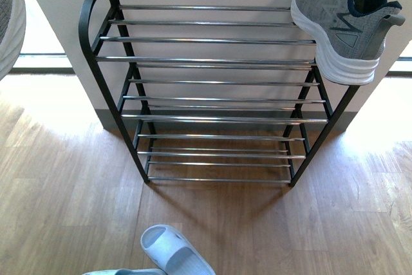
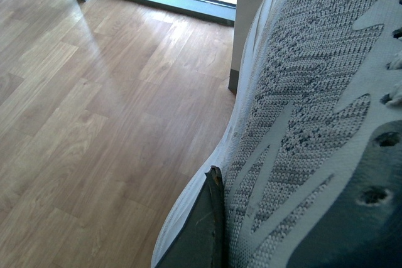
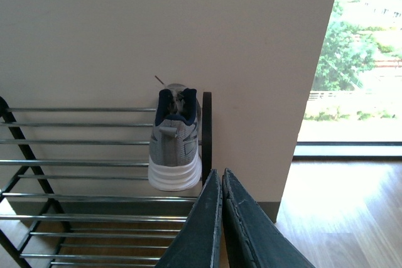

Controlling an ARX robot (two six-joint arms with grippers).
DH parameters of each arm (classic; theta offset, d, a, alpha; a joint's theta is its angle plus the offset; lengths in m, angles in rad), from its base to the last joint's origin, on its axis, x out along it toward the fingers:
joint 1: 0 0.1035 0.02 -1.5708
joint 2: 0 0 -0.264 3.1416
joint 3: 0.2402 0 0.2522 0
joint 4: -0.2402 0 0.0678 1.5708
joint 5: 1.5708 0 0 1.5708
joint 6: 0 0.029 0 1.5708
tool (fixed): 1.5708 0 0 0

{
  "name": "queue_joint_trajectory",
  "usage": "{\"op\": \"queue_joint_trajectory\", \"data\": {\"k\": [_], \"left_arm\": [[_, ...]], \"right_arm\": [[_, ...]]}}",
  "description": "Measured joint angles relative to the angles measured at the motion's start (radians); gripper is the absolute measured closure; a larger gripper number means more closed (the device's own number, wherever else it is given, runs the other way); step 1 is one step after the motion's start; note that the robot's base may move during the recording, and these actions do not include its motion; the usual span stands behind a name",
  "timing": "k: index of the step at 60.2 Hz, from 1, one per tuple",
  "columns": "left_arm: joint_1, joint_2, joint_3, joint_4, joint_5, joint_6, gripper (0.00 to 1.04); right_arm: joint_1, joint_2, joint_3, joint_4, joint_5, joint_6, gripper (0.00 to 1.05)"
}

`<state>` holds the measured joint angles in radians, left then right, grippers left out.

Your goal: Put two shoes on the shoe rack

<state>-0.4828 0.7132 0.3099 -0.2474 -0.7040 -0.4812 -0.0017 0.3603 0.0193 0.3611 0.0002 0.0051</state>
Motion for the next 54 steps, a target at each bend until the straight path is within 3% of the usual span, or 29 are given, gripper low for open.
{"op": "queue_joint_trajectory", "data": {"k": [40, 45, 54], "left_arm": [[0.0, 0.0, 0.0, 0.0, 0.0, 0.0, 1.03], [0.0, 0.0, 0.0, 0.0, 0.0, 0.0, 1.03], [0.0, 0.0, 0.0, 0.0, 0.0, 0.0, 1.03]], "right_arm": [[0.0, -0.185, 0.0, -0.185, 0.0, 0.0, 1.03], [0.0, -0.29, 0.0, -0.323, -0.001, 0.0, 1.03], [0.0, -0.351, 0.0, -0.357, 0.0, 0.0, 1.03]]}}
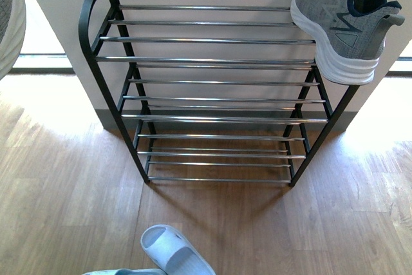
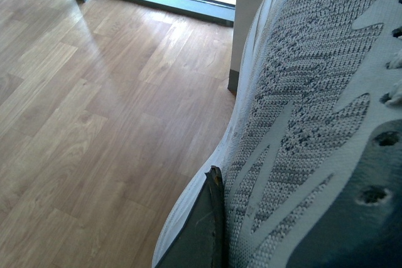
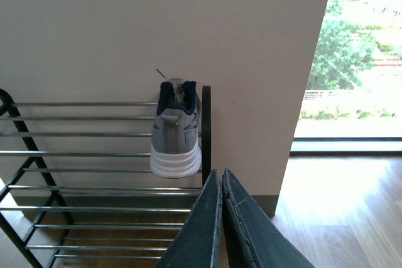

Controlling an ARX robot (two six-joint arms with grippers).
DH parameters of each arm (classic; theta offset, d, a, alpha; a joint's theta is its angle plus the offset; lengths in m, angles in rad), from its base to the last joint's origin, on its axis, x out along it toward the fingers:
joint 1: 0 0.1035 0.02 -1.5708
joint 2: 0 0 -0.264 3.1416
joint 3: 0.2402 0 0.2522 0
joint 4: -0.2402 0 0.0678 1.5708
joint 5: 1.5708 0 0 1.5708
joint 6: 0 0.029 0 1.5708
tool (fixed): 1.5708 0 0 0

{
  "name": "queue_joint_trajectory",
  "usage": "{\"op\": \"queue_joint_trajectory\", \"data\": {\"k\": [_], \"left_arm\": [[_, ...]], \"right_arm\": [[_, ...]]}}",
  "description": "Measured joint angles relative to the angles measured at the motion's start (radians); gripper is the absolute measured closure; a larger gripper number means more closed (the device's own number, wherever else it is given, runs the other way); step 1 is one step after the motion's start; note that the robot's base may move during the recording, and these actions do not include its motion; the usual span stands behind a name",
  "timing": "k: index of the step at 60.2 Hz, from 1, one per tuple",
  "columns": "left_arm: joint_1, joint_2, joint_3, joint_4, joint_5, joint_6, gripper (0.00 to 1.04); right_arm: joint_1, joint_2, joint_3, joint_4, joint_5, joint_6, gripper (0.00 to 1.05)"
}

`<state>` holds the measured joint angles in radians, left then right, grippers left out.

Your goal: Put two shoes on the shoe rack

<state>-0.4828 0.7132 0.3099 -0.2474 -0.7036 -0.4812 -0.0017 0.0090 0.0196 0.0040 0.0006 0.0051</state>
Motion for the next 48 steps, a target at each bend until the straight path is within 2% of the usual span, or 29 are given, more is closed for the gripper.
{"op": "queue_joint_trajectory", "data": {"k": [22, 30, 38, 48], "left_arm": [[0.0, 0.0, 0.0, 0.0, 0.0, 0.0, 1.03], [0.0, 0.0, 0.0, 0.0, 0.0, 0.0, 1.03], [0.0, 0.0, 0.0, 0.0, -0.001, 0.0, 1.03], [0.002, 0.0, 0.0, 0.0, -0.01, 0.0, 1.03]], "right_arm": [[0.0, -0.003, 0.0, 0.0, 0.0, 0.0, 1.03], [0.0, -0.003, 0.0, 0.0, 0.0, -0.002, 0.82], [0.0, -0.003, 0.0, 0.0, 0.0, -0.002, 0.51], [0.0, -0.003, 0.0, -0.001, -0.004, -0.002, 0.26]]}}
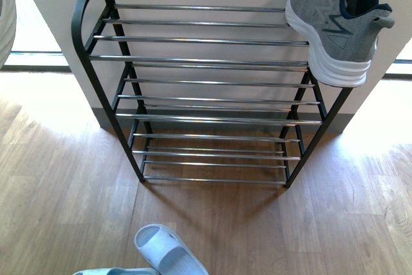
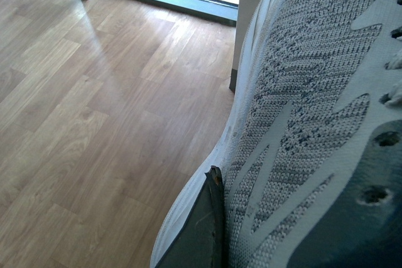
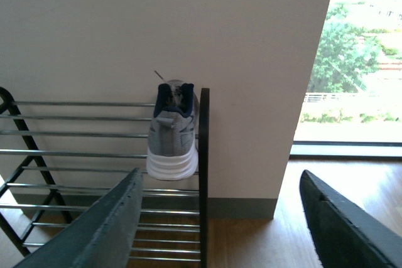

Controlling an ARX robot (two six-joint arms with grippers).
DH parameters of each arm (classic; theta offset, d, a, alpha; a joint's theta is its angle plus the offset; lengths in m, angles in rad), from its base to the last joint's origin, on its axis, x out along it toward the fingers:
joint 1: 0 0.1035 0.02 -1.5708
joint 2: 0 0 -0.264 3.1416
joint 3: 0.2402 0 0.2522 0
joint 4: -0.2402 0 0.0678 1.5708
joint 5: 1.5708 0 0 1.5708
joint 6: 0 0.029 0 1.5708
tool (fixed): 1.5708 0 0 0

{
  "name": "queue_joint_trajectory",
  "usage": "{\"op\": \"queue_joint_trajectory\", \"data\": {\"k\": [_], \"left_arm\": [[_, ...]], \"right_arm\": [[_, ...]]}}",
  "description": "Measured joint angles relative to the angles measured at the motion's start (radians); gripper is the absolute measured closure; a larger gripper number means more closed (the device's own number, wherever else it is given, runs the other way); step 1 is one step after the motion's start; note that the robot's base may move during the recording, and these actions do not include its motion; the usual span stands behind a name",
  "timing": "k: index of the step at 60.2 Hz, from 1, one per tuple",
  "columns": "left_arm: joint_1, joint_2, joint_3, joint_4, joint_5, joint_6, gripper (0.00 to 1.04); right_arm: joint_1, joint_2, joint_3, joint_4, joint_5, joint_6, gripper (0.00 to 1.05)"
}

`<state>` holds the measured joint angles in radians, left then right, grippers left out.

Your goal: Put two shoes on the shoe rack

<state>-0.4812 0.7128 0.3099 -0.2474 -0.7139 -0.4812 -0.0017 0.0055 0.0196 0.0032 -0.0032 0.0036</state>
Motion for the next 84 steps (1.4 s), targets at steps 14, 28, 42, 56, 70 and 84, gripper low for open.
{"op": "queue_joint_trajectory", "data": {"k": [14, 28, 42, 56, 70, 84], "left_arm": [[-0.002, 0.001, 0.0, 0.0, 0.019, 0.001, 1.03], [-0.003, 0.001, 0.0, 0.0, 0.009, 0.001, 1.03], [0.008, 0.056, -0.007, 0.169, 0.021, 0.056, 1.03], [0.054, 0.471, 0.227, 0.383, 0.259, -0.033, 1.03], [0.04, 0.919, 0.566, 0.374, 0.444, -0.22, 1.03], [0.016, 1.253, 0.93, 0.283, 0.579, -0.356, 1.03]], "right_arm": [[0.0, 0.0, 0.0, -0.001, 0.008, 0.0, 0.09], [0.0, -0.001, 0.0, -0.001, 0.006, 0.0, 0.09], [0.0, -0.001, 0.0, -0.001, 0.006, 0.0, 0.09], [0.0, -0.001, 0.0, -0.001, 0.006, 0.0, 0.09], [0.0, -0.001, 0.0, -0.001, 0.006, 0.0, 0.09], [0.0, -0.001, 0.0, -0.001, 0.006, 0.0, 0.09]]}}
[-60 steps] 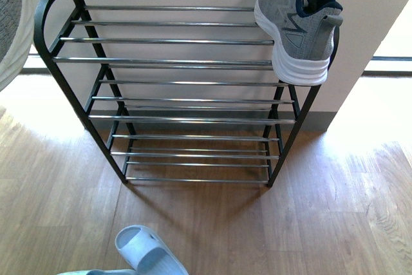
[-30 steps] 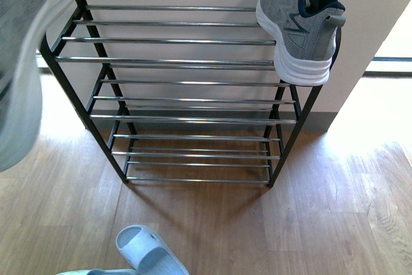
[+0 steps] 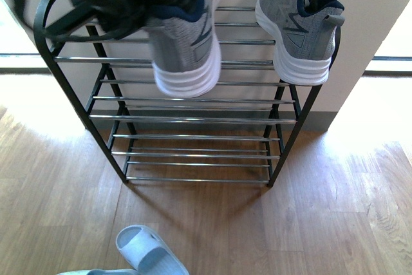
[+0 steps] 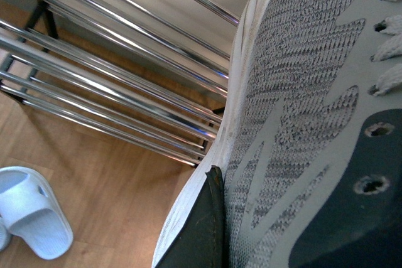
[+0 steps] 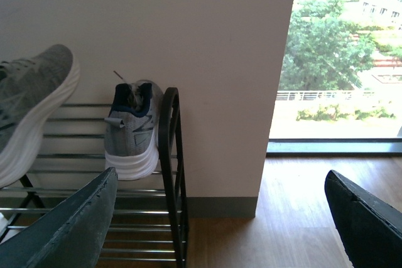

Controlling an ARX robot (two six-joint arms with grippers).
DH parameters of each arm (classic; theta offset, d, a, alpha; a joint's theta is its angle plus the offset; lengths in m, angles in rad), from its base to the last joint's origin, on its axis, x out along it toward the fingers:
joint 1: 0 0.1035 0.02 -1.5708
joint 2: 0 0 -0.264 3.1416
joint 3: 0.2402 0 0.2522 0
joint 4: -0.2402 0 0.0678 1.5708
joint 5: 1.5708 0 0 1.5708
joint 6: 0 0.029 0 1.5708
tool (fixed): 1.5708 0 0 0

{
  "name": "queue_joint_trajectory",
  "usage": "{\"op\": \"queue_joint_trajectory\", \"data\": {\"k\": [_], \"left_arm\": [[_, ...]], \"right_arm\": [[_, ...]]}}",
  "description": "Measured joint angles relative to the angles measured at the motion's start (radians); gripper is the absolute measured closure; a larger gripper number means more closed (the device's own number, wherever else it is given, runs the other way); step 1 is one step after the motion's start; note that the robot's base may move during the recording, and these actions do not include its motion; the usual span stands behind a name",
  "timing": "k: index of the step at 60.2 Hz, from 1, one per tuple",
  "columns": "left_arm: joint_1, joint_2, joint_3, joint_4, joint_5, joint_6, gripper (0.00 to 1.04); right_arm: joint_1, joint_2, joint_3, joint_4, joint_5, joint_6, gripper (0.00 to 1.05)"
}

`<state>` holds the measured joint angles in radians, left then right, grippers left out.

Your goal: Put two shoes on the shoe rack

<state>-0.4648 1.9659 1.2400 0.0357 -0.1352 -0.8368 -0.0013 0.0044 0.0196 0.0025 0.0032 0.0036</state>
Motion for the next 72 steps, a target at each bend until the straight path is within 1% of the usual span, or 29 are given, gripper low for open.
{"op": "queue_joint_trajectory", "data": {"k": [9, 15, 29, 48, 50, 62, 66, 72], "left_arm": [[-0.001, 0.152, 0.183, -0.078, 0.042, -0.045, 1.03], [-0.001, 0.226, 0.264, -0.122, 0.061, -0.049, 1.03], [-0.001, 0.331, 0.426, -0.228, 0.087, 0.007, 1.03], [-0.005, 0.385, 0.525, -0.286, 0.097, 0.041, 1.03], [-0.006, 0.386, 0.526, -0.286, 0.094, 0.041, 0.99], [-0.013, 0.379, 0.519, -0.27, 0.057, 0.055, 0.67], [-0.018, 0.35, 0.481, -0.242, 0.033, 0.065, 0.54], [-0.027, 0.28, 0.415, -0.2, -0.007, 0.075, 0.38]], "right_arm": [[0.0, 0.0, 0.0, 0.0, 0.0, 0.0, 0.09], [0.0, 0.0, 0.0, 0.0, 0.0, 0.0, 0.09], [0.0, 0.0, 0.0, 0.0, 0.0, 0.0, 0.09], [0.0, 0.0, 0.0, 0.0, 0.0, 0.0, 0.09], [0.0, 0.0, 0.0, 0.0, 0.0, 0.0, 0.09], [0.0, 0.0, 0.0, 0.0, 0.0, 0.0, 0.09], [0.0, 0.0, 0.0, 0.0, 0.0, 0.0, 0.09], [0.0, 0.0, 0.0, 0.0, 0.0, 0.0, 0.09]]}}
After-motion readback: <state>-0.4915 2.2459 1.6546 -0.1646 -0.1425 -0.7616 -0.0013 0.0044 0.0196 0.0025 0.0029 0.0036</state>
